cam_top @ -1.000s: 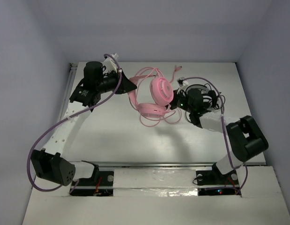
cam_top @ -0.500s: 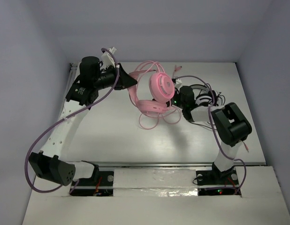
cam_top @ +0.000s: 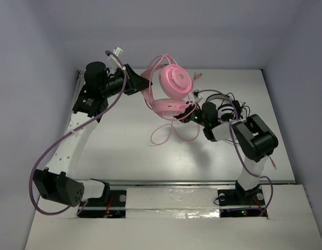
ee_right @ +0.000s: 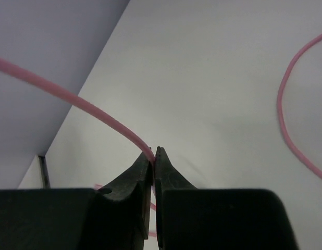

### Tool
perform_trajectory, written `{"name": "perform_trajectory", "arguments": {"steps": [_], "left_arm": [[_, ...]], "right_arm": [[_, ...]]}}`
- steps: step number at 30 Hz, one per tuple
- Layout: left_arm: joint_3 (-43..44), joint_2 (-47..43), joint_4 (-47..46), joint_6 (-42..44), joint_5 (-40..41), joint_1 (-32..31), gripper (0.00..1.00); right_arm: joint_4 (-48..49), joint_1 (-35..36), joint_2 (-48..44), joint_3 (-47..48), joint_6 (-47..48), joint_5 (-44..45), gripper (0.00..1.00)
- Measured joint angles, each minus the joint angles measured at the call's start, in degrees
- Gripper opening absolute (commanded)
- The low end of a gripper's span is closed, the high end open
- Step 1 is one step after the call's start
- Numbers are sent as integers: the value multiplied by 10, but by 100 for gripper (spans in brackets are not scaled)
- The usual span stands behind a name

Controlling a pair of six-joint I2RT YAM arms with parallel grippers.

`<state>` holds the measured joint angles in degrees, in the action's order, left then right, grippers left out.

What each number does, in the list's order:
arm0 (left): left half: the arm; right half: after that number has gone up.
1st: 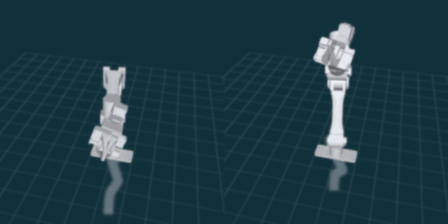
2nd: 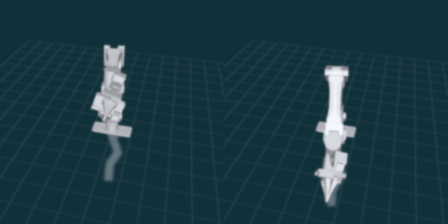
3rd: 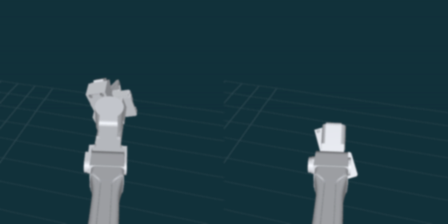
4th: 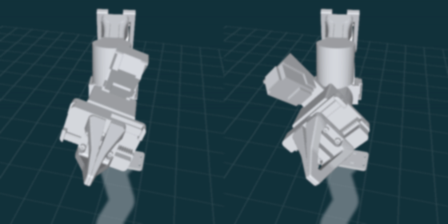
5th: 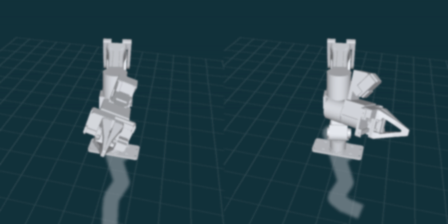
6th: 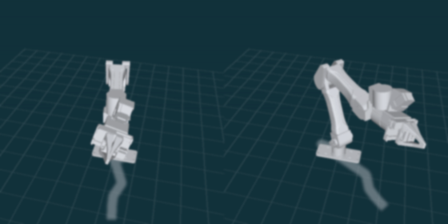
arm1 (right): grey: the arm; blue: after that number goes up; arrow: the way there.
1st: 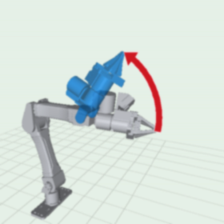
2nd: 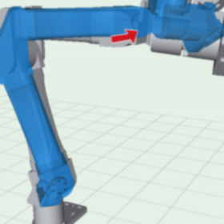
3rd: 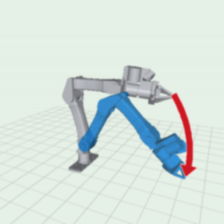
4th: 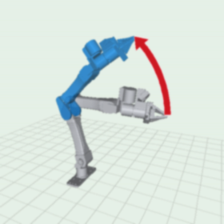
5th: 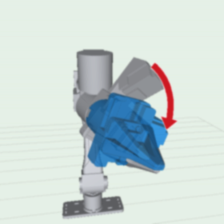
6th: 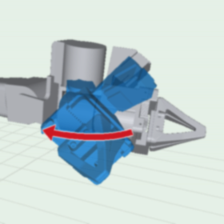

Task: Wrap the headphones

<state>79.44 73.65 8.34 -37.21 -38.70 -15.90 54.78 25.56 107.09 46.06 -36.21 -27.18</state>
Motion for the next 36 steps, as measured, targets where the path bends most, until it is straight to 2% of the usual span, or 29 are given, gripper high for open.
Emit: {"name": "perform_trajectory", "arguments": {"steps": [4, 8, 16, 26, 29, 36], "left_arm": [[-57, -3, -71, -57, 16, 21, 0], [-113, -13, -109, -103, 69, 50, 0], [-171, -46, -145, -142, 217, 80, 0], [-169, -56, -83, -67, 392, 84, 0], [-167, -52, -51, -32, 420, 84, 0], [-151, -4, 13, 37, 429, 84, 0]], "right_arm": [[-4, 21, -48, -48, -16, 9, 0], [-32, 59, -102, -58, -15, 26, 0], [-197, 196, -169, -34, 23, 104, 0], [-371, 279, -246, -32, 48, 185, 0], [-426, 297, -267, -23, 54, 205, 0], [-573, 347, -337, 42, 76, 268, 0]]}}
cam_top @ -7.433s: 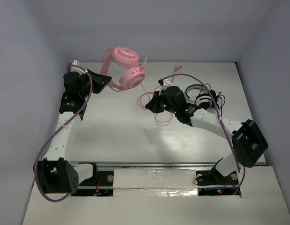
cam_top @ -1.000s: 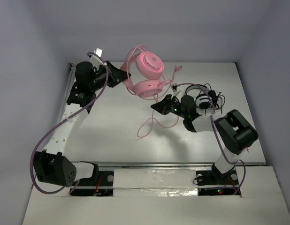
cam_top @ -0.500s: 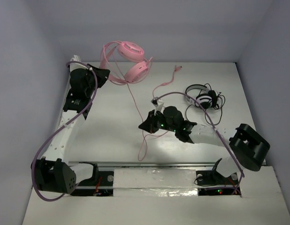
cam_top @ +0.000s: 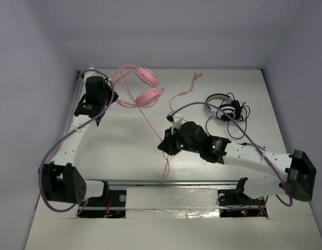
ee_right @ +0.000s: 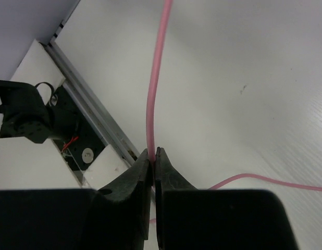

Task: Wrap the headphones

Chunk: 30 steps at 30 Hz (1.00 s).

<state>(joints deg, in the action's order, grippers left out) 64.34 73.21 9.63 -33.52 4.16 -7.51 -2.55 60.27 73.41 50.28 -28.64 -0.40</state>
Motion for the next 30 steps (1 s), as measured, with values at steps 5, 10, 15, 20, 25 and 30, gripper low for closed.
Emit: {"name": "perform_trajectory", "arguments": {"steps": [5, 10, 15, 20, 25, 30], "left_arm": [[8, 46, 40, 45, 18, -8, 0], [11, 75, 86, 96, 79, -71, 0], [8, 89, 129, 153, 100, -158, 0], [-16, 82, 150, 191, 83, -199, 0], [-55, 53, 174, 210, 63, -209, 0], [-80, 11, 180, 218, 41, -210, 0]], "right_arm": [[-87, 13, -19, 65, 18, 7, 0], [-173, 20, -16, 139, 56, 18, 0], [-232, 21, 23, 230, 114, 46, 0], [-252, 21, 77, 269, 155, 100, 0], [-263, -3, 104, 262, 171, 148, 0], [-261, -53, 104, 246, 174, 186, 0]]}}
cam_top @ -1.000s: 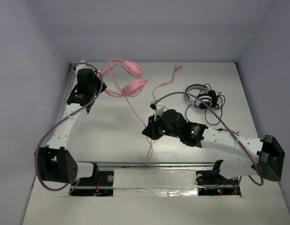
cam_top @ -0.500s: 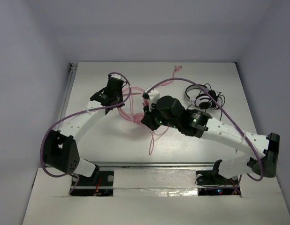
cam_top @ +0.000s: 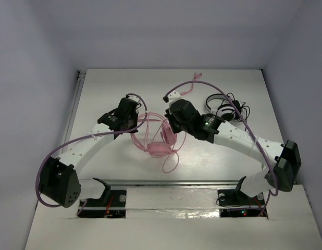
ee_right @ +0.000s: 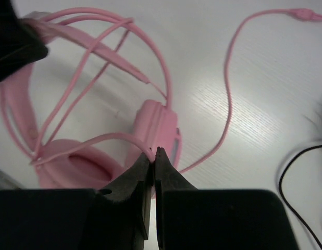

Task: Wrap the headphones

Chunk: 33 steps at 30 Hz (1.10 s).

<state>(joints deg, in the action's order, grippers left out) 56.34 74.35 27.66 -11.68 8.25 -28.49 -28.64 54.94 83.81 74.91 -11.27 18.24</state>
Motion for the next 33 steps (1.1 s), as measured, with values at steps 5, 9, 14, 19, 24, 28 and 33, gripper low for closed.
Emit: {"name": "perform_trajectory", "arguments": {"steps": [5, 9, 14, 19, 24, 28, 33], "left_arm": [[-1, -8, -11, 4, -14, 0, 0], [-1, -8, -14, 13, -36, 0, 0], [3, -8, -17, 23, -80, 0, 0], [26, -8, -20, 38, -142, 0, 0], [55, -8, -21, 51, -192, 8, 0], [68, -8, -22, 52, -235, 23, 0], [97, -9, -9, 53, -269, 29, 0]], "right_arm": [[3, -32, 1, -20, 5, 23, 1], [10, -37, 3, -31, 10, 40, 7], [47, -41, 2, -48, 17, 59, 15], [105, -63, 2, -78, 20, 49, 17], [163, -101, -9, -108, 9, 4, 20], [231, -143, -37, -152, -14, -94, 21], [358, -184, -90, -239, -57, -235, 27]]}}
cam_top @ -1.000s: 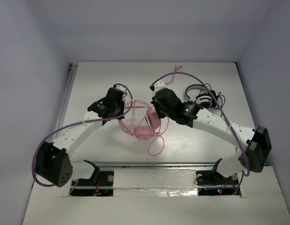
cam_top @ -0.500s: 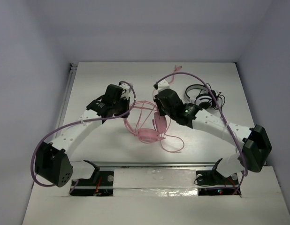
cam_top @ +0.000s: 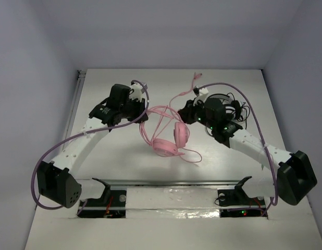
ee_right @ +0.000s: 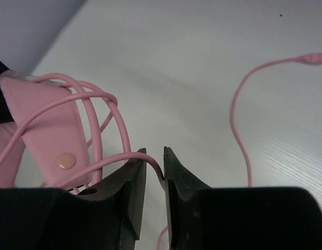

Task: Wrap the headphones

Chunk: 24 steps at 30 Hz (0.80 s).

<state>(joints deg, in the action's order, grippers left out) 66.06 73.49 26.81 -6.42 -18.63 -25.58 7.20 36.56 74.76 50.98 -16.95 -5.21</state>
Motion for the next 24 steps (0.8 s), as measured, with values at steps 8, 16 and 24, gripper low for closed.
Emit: {"name": "perform_trajectory", "arguments": {"steps": [8, 16, 24], "left_arm": [[28, -15, -10, -12, -50, 18, 0], [70, -16, -24, -53, -90, 33, 0], [147, -10, -30, -95, -120, 66, 0]], "right_arm": [[178, -66, -12, -70, -82, -178, 35], [355, -70, 66, -131, -186, -271, 46], [450, -70, 127, -161, -231, -289, 47]]}}
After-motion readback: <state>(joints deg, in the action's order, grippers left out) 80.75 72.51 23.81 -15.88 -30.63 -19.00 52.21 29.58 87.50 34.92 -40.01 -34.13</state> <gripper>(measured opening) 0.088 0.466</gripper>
